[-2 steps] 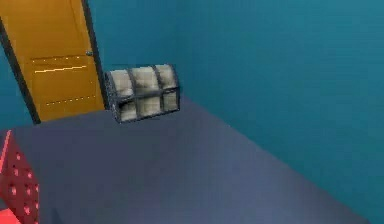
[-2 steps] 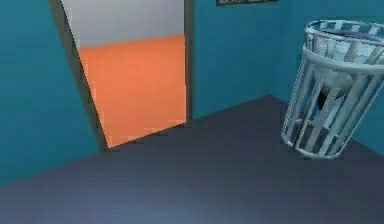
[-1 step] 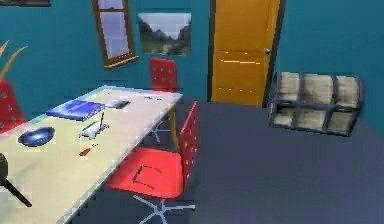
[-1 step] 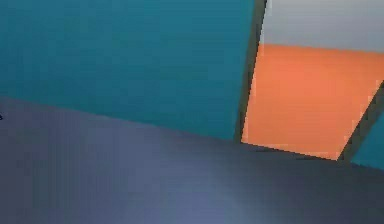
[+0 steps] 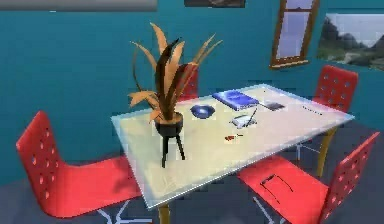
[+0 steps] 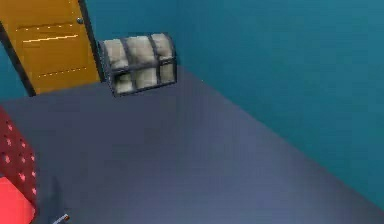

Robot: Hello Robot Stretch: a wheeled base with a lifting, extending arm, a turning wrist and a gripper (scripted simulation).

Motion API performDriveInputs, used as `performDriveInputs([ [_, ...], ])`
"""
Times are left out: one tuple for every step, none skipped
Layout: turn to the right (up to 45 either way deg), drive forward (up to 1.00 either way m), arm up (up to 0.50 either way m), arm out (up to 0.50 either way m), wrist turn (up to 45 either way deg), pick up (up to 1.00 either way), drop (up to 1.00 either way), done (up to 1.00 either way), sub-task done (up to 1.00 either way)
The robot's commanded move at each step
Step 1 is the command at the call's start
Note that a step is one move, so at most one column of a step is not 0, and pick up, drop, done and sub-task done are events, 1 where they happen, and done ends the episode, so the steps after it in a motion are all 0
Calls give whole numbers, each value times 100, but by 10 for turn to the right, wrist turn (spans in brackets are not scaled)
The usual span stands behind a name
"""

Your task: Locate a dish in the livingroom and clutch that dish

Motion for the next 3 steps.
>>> performDriveInputs([
  [-450,0,0,0,0,0,0,0,0],
  [-390,0,0,0,0,0,0,0,0],
  [450,0,0,0,0,0,0,0,0],
])
